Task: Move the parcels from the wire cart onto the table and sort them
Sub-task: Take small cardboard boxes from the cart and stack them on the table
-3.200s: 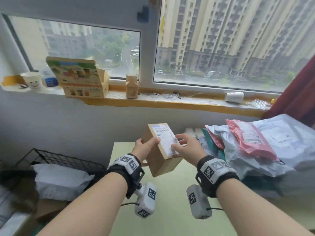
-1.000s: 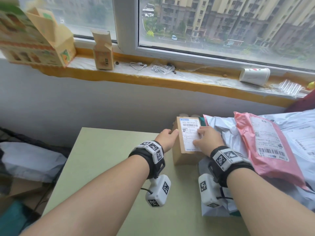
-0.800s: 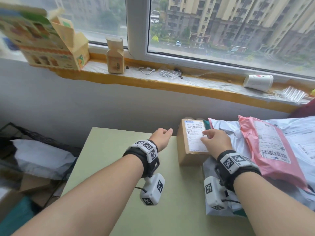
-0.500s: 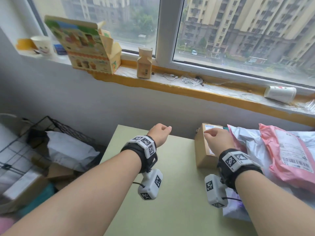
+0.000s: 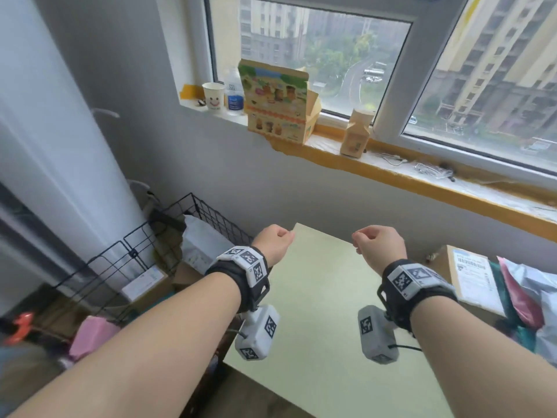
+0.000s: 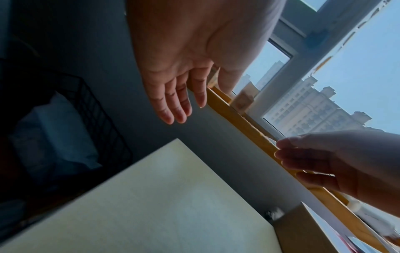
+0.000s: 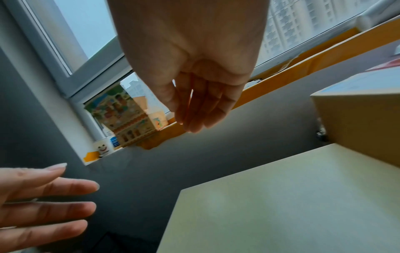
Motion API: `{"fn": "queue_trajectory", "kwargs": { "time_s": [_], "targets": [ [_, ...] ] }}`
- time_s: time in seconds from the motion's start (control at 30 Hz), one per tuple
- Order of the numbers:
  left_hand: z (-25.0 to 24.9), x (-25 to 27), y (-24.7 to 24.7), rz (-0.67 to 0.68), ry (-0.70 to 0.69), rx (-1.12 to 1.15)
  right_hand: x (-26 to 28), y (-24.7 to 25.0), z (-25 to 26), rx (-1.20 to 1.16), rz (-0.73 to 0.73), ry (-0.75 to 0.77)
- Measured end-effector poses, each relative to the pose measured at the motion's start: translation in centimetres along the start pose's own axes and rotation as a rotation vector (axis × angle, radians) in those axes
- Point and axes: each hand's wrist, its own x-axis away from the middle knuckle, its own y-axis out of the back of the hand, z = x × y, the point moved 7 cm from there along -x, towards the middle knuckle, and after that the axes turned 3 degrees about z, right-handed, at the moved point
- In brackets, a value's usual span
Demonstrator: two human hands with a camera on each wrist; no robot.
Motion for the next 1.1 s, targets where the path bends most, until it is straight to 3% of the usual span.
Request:
{"fn": "queue_trajectory", "kwargs": {
  "time_s": [0.5, 0.83, 1.1],
  "targets": [
    [13.0, 6.2, 17.4, -0.235, 0.128, 0.058, 4.0, -13.7, 16.0, -0.001, 0.190, 0.196],
    [22.1, 7.9, 25.0, -0.312, 0.200, 0.074, 6.1, -24.7, 22.7, 0.052, 0.323, 0.222],
    [32.6, 8.7, 31.3, -0.382, 0.342, 0.102, 9.0, -35.0, 26.5, 0.107, 0.436, 0.249]
  ]
}}
